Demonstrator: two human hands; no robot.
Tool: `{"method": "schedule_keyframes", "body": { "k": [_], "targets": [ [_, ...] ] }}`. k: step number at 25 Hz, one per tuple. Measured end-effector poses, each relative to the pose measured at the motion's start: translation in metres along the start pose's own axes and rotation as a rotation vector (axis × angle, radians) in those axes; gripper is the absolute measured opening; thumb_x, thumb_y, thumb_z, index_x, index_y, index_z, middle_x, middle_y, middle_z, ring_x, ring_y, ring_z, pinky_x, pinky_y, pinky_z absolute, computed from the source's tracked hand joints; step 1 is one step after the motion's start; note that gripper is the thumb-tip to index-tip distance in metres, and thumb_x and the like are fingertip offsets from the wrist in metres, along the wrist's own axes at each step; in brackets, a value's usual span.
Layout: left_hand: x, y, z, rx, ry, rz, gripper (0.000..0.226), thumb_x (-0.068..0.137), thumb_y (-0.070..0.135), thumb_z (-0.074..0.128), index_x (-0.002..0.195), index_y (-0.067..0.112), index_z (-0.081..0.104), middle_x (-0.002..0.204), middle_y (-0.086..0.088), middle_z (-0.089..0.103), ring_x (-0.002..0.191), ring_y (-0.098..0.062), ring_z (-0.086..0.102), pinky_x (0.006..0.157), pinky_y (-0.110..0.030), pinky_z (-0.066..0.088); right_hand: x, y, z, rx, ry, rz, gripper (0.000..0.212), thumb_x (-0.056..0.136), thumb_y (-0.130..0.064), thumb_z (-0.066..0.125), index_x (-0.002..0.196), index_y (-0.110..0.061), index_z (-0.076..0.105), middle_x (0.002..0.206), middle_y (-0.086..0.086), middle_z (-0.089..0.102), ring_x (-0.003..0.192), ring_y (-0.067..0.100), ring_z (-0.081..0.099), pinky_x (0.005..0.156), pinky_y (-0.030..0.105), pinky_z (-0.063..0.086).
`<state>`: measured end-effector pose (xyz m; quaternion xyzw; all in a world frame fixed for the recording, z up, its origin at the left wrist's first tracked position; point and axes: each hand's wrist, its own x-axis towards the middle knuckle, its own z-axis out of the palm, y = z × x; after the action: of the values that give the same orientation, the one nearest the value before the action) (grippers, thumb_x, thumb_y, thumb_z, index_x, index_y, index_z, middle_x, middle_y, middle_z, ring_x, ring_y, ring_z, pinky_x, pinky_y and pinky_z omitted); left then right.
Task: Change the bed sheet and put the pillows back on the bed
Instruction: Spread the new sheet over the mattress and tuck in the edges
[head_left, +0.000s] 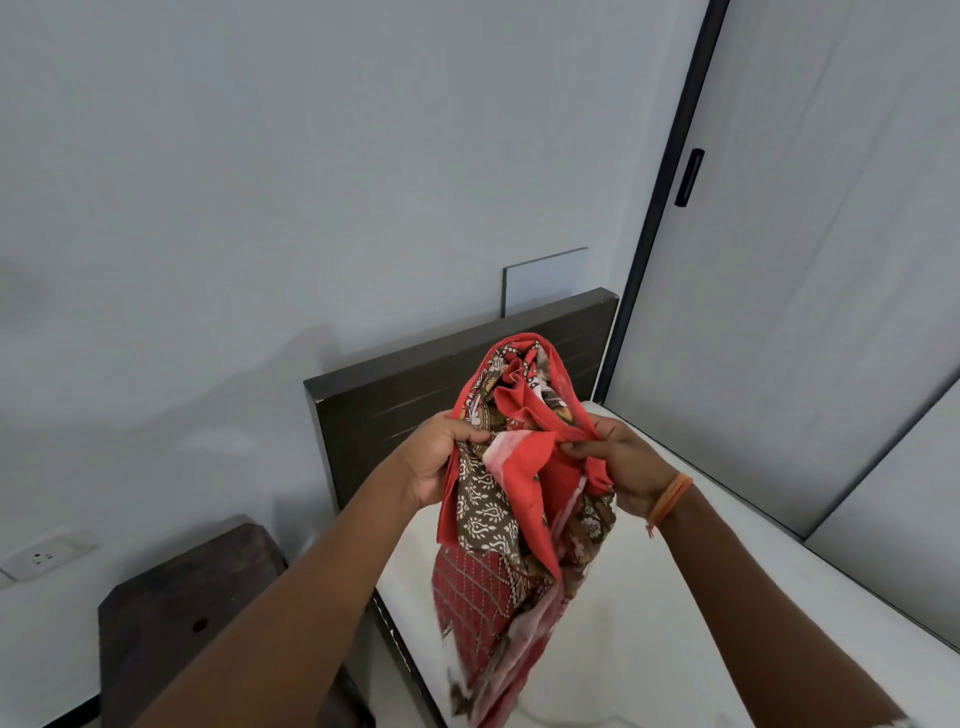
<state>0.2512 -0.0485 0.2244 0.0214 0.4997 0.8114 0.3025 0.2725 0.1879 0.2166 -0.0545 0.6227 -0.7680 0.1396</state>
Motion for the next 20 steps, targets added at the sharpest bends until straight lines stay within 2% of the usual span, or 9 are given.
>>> {"method": "schedule_keyframes", "body": {
  "k": [4,6,8,11,14,16,17,19,20],
  "targets": [
    [0.003,0.018,0.004,0.081,0.121,0.014,0.029,0.091,-0.008,0.045,0.111,-0.002,0.064,0.103,-0.022,0.071,0.085,-0.033,0.073,0.072,-0.043,0.06,0.011,-0.025,-0.013,-0.141,0.132,-0.078,0.038,0.084,0.02,0.047,0.109,-0.001,0.067,0.098,0.019,0.072,0.083,0.03,0.067,0.075,0.034,0.059],
    [0.002,0.023,0.01,0.107,0.119,0.016,0.021,0.096,0.002,0.051,0.115,0.0,0.062,0.106,-0.02,0.072,0.09,-0.032,0.072,0.079,-0.045,0.059,0.015,-0.04,-0.025,-0.253,0.182,-0.082,0.037,0.085,0.02,0.047,0.114,0.004,0.063,0.1,0.025,0.066,0.087,0.036,0.055,0.078,0.042,0.049],
    [0.002,0.021,0.019,0.112,0.1,0.026,0.026,0.099,0.014,0.055,0.12,0.0,0.06,0.113,-0.021,0.07,0.097,-0.032,0.069,0.091,-0.047,0.055,0.017,-0.05,-0.031,-0.323,0.209,-0.086,0.035,0.086,0.018,0.049,0.116,0.005,0.062,0.099,0.026,0.064,0.087,0.036,0.052,0.078,0.041,0.047],
    [0.007,0.016,0.041,0.052,0.119,0.059,0.036,0.099,0.02,0.057,0.128,-0.002,0.057,0.12,-0.022,0.067,0.104,-0.033,0.066,0.099,-0.049,0.05,0.017,-0.052,-0.021,-0.284,0.25,-0.068,0.025,0.089,0.01,0.054,0.103,-0.004,0.069,0.084,0.015,0.071,0.067,0.023,0.064,0.062,0.031,0.058],
    [0.012,0.009,0.061,0.075,0.057,0.087,0.045,0.088,0.024,0.073,0.126,0.004,0.061,0.122,-0.022,0.067,0.112,-0.037,0.064,0.102,-0.052,0.049,0.026,-0.047,-0.005,-0.287,0.4,-0.098,0.015,0.089,0.004,0.06,0.1,0.001,0.07,0.068,0.005,0.07,0.051,0.011,0.061,0.048,0.024,0.053],
    [0.011,0.004,0.074,0.264,0.067,0.111,0.053,0.073,0.023,0.087,0.118,0.006,0.065,0.113,-0.018,0.071,0.108,-0.034,0.068,0.096,-0.048,0.053,0.029,-0.04,0.003,-0.314,0.432,-0.124,0.013,0.09,-0.003,0.065,0.1,0.0,0.07,0.071,0.005,0.071,0.056,0.011,0.065,0.051,0.024,0.053],
    [0.012,0.002,0.077,0.389,0.13,0.142,0.052,0.068,0.021,0.09,0.113,0.006,0.067,0.107,-0.016,0.073,0.102,-0.03,0.071,0.092,-0.044,0.056,0.027,-0.037,0.006,-0.296,0.402,-0.125,0.014,0.089,-0.005,0.067,0.101,0.0,0.07,0.077,0.008,0.073,0.064,0.014,0.069,0.057,0.026,0.055],
    [0.015,0.003,0.078,0.511,0.296,0.223,0.037,0.069,0.007,0.086,0.102,0.005,0.069,0.097,-0.015,0.075,0.088,-0.026,0.074,0.08,-0.039,0.061,0.022,-0.032,0.005,-0.168,0.273,-0.092,0.02,0.085,-0.004,0.071,0.105,0.0,0.069,0.093,0.016,0.074,0.08,0.024,0.072,0.066,0.032,0.059],
    [0.014,0.006,0.076,0.477,0.343,0.236,0.029,0.073,-0.002,0.079,0.099,0.004,0.068,0.095,-0.016,0.074,0.082,-0.027,0.074,0.076,-0.039,0.062,0.019,-0.031,0.001,-0.076,0.191,-0.066,0.025,0.083,-0.005,0.072,0.108,0.0,0.068,0.099,0.018,0.073,0.085,0.026,0.073,0.068,0.033,0.06]
  ]
}}
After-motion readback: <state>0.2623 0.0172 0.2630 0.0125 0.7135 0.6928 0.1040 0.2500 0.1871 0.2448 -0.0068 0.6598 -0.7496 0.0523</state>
